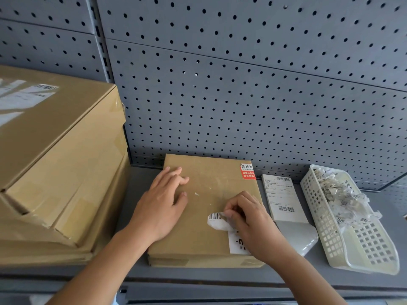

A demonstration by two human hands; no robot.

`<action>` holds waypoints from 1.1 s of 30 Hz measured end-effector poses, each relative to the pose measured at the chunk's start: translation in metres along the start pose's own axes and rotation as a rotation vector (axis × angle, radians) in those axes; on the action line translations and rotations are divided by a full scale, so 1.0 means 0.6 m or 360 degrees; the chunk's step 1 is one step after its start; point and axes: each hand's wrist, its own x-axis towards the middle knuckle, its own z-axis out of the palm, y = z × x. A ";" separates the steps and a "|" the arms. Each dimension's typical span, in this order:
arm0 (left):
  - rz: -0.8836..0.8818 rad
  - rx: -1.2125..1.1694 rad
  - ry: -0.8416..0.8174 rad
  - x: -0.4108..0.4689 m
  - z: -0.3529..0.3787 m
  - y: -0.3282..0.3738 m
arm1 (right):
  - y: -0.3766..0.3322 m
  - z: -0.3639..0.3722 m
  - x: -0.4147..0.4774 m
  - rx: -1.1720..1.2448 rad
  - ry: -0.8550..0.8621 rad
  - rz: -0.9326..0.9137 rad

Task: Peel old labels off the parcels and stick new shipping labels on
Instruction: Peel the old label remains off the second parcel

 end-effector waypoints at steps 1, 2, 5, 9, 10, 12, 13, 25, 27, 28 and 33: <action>0.0001 0.0002 0.0001 0.000 0.000 0.000 | 0.000 -0.002 -0.002 0.0009 -0.0021 -0.0013; 0.0004 0.0004 0.0004 0.000 0.000 -0.001 | 0.001 -0.004 -0.003 0.0015 -0.0036 -0.0025; 0.0011 0.0002 0.0009 0.001 0.001 -0.002 | 0.003 -0.009 -0.006 0.0063 -0.0058 -0.0033; 0.0009 0.0009 -0.0004 0.000 0.000 0.000 | 0.005 -0.015 -0.016 0.0091 -0.0086 -0.0050; 0.0008 0.0010 -0.0007 0.000 0.000 0.001 | 0.005 -0.017 -0.019 0.0111 -0.0090 -0.0060; 0.0000 0.0011 -0.0006 0.000 -0.001 0.001 | 0.005 -0.022 -0.023 0.0152 -0.0080 -0.0090; -0.0002 0.0011 -0.0007 0.000 -0.001 0.002 | 0.007 -0.026 -0.024 0.0169 -0.0061 -0.0101; 0.0003 0.0014 0.0011 0.001 0.001 -0.001 | 0.019 -0.033 -0.028 0.0392 0.0041 -0.0072; 0.0010 0.0016 0.0015 0.002 0.002 -0.001 | 0.016 -0.035 -0.029 0.0357 0.0038 -0.0062; 0.0014 0.0018 0.0016 0.002 0.002 -0.001 | 0.015 -0.034 -0.029 0.0340 0.0027 -0.0052; 0.0013 0.0020 0.0016 0.002 0.003 -0.003 | 0.003 -0.031 -0.027 0.0340 -0.0012 0.0189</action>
